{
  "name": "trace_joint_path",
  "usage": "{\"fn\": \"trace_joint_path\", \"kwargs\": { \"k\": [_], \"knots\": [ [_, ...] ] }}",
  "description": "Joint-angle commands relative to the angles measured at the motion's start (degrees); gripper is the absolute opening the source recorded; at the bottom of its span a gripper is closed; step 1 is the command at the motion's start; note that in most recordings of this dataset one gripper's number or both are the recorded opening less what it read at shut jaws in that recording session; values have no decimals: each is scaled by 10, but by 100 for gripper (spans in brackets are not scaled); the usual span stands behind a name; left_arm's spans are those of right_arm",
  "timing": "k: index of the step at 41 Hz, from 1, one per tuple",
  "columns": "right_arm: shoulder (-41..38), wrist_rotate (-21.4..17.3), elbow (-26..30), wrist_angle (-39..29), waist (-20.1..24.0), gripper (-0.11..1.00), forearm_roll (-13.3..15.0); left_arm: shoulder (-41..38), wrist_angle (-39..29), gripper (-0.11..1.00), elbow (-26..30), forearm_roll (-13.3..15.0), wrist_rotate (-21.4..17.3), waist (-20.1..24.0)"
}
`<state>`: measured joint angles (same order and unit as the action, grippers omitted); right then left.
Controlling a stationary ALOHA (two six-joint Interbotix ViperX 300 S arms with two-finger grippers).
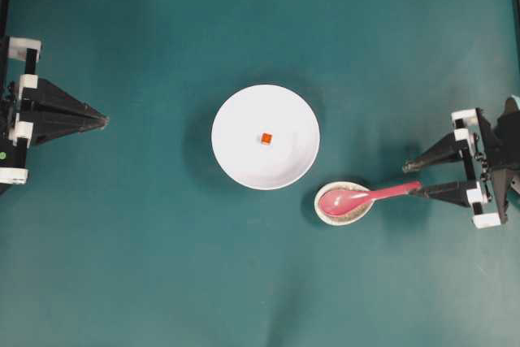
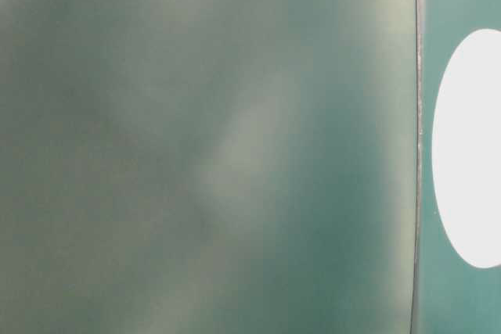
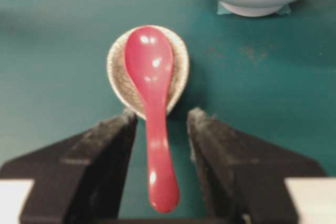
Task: Grip the spoon and scoop the red block from the bowl with right arm.
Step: 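Close the right gripper on the pink spoon handle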
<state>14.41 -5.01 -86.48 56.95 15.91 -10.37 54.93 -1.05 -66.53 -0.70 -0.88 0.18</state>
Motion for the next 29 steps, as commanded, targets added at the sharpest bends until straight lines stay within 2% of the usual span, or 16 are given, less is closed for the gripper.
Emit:
{"fn": "trace_joint_path", "kwargs": {
  "k": [1,14,29],
  "knots": [
    [-37,-2,8,30,12,51,2,-4,2,-1,11,-1,1,1],
    [-149,-2,22,118,18,51,3,-4,-4,-1,11,-1,1,1],
    [-229,0,47,151,19,51,3,-4,-4,-1,11,-1,0,1]
  ]
}}
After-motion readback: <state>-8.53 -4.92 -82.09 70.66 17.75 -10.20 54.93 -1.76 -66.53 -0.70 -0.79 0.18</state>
